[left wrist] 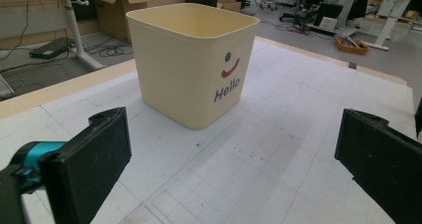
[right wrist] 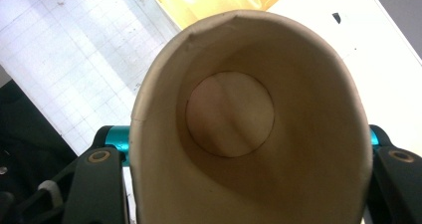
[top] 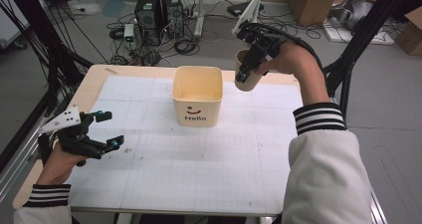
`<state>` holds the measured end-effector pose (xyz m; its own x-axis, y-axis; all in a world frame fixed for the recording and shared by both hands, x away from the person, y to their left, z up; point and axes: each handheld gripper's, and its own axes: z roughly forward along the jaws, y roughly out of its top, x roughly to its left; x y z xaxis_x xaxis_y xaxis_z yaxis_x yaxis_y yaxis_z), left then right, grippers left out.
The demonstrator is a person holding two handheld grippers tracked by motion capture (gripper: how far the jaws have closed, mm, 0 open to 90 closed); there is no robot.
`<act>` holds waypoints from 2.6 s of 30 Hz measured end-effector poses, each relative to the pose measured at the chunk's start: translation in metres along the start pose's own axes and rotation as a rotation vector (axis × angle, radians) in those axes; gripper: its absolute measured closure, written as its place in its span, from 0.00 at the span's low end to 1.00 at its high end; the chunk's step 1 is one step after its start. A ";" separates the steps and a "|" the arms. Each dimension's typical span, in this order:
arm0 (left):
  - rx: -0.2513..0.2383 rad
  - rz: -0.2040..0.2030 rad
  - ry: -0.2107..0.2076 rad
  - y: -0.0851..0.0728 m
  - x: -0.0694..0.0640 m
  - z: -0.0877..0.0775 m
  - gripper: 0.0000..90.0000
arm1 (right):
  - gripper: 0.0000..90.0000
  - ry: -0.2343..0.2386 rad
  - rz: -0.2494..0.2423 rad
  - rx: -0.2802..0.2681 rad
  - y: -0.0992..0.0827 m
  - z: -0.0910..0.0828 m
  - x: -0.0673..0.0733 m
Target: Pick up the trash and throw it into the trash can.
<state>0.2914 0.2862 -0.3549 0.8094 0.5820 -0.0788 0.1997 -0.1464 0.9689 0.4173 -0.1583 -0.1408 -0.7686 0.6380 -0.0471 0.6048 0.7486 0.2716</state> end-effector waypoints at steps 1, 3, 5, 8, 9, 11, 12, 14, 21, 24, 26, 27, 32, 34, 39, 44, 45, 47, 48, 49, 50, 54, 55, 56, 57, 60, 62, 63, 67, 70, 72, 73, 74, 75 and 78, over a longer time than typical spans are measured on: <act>0.001 0.000 -0.001 0.000 0.000 0.000 0.02 | 0.38 0.001 -0.002 0.000 0.000 0.000 0.000; -0.002 0.000 -0.001 0.000 0.000 0.000 0.02 | 0.38 0.000 -0.004 0.002 0.001 0.000 0.001; -0.005 -0.002 -0.001 0.000 0.000 -0.001 0.02 | 0.38 0.000 -0.008 -0.001 0.002 0.002 0.000; -0.006 -0.002 -0.002 0.000 0.000 -0.001 0.02 | 0.38 0.001 -0.002 -0.005 0.004 0.002 0.000; -0.006 -0.001 -0.003 0.000 0.000 -0.001 0.02 | 0.38 -0.002 -0.005 -0.004 0.005 0.002 0.000; -0.004 0.000 -0.002 0.001 0.000 -0.001 0.02 | 0.38 0.001 -0.004 -0.008 0.006 0.003 -0.001; -0.006 0.001 -0.002 0.001 0.000 -0.001 0.02 | 0.38 -0.001 -0.003 0.000 0.010 0.003 -0.001; -0.008 -0.001 -0.003 0.001 0.000 -0.002 0.02 | 0.38 -0.001 0.000 -0.001 0.012 0.004 -0.001; -0.009 -0.001 -0.008 0.001 0.000 -0.001 0.02 | 0.38 0.003 -0.009 -0.016 0.029 0.006 0.000; -0.014 -0.005 -0.009 0.001 0.000 -0.002 0.02 | 0.38 0.003 -0.006 -0.023 0.037 0.005 0.001; -0.018 -0.007 -0.012 0.001 0.001 -0.002 0.02 | 0.38 -0.004 -0.013 -0.019 0.043 0.006 0.003; -0.018 -0.006 -0.012 0.001 0.001 -0.002 0.02 | 0.38 -0.009 -0.022 -0.017 0.049 0.007 0.004; -0.005 -0.002 -0.007 0.000 0.001 -0.002 0.02 | 0.38 0.002 -0.022 -0.029 0.062 0.010 0.006; -0.008 0.000 -0.013 0.001 0.001 -0.001 0.02 | 0.38 -0.001 -0.027 -0.025 0.064 0.011 0.005; -0.014 -0.007 -0.015 0.000 0.001 -0.002 0.02 | 0.38 -0.001 -0.025 -0.023 0.076 0.017 0.005; -0.010 -0.007 -0.018 0.000 0.001 -0.001 0.02 | 0.38 -0.006 -0.022 -0.026 0.091 0.026 0.004; -0.011 -0.009 -0.017 0.000 0.001 -0.001 0.02 | 0.38 -0.006 -0.022 -0.026 0.091 0.026 0.004; -0.010 -0.010 -0.022 0.000 0.001 -0.001 0.02 | 0.38 -0.017 -0.025 -0.017 0.100 0.028 0.003; -0.009 -0.010 -0.022 0.000 0.001 -0.001 0.02 | 0.38 -0.017 -0.025 -0.017 0.100 0.028 0.003; -0.009 -0.010 -0.021 0.000 0.001 -0.001 0.02 | 0.38 -0.016 -0.028 -0.022 0.104 0.028 0.004; -0.009 -0.012 -0.021 0.000 0.001 0.000 0.02 | 0.38 -0.018 -0.028 -0.017 0.108 0.027 0.004; -0.015 -0.012 -0.023 0.000 0.001 -0.001 0.02 | 0.38 -0.014 -0.034 -0.037 0.120 0.030 0.007; -0.015 -0.010 -0.023 0.000 0.001 -0.001 0.02 | 0.38 -0.013 -0.040 -0.037 0.122 0.032 0.007; -0.015 -0.010 -0.023 0.000 0.001 -0.001 0.02 | 0.38 -0.012 -0.041 -0.033 0.127 0.036 0.008; -0.018 -0.013 -0.025 0.000 0.001 -0.002 0.02 | 0.38 -0.012 -0.037 -0.035 0.128 0.038 0.008; -0.020 -0.014 -0.024 0.001 0.001 -0.002 0.02 | 0.38 -0.015 -0.022 -0.034 0.134 0.044 0.005; -0.019 -0.014 -0.025 0.000 0.001 -0.002 0.02 | 0.38 -0.014 -0.021 -0.036 0.136 0.045 0.004; -0.020 -0.014 -0.024 0.000 0.001 -0.002 0.02 | 0.38 -0.007 -0.013 -0.047 0.139 0.047 0.002; -0.022 -0.014 -0.024 0.000 0.002 -0.002 0.02 | 0.38 0.000 -0.006 -0.049 0.142 0.051 0.001; -0.020 -0.014 -0.024 0.000 0.002 -0.002 0.02 | 0.38 -0.003 -0.007 -0.036 0.143 0.053 0.001; -0.020 -0.014 -0.024 0.000 0.002 -0.002 0.02 | 0.38 -0.001 -0.007 -0.042 0.143 0.054 0.001; -0.019 -0.015 -0.023 0.000 0.002 -0.002 0.02 | 0.38 -0.005 -0.010 -0.037 0.144 0.055 0.000; -0.019 -0.015 -0.024 0.000 0.002 -0.002 0.02 | 0.38 -0.005 -0.010 -0.037 0.144 0.055 0.000; -0.019 -0.015 -0.024 0.000 0.002 -0.002 0.02 | 0.38 -0.004 -0.005 -0.039 0.144 0.056 0.000; -0.019 -0.015 -0.023 0.000 0.002 -0.002 0.02 | 0.38 -0.006 -0.006 -0.039 0.144 0.058 0.000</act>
<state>0.2923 0.2888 -0.3545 0.8188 0.5655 -0.0988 0.2017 -0.1224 0.9718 0.5165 -0.0395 -0.1572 -0.7710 0.6345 -0.0548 0.5912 0.7450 0.3088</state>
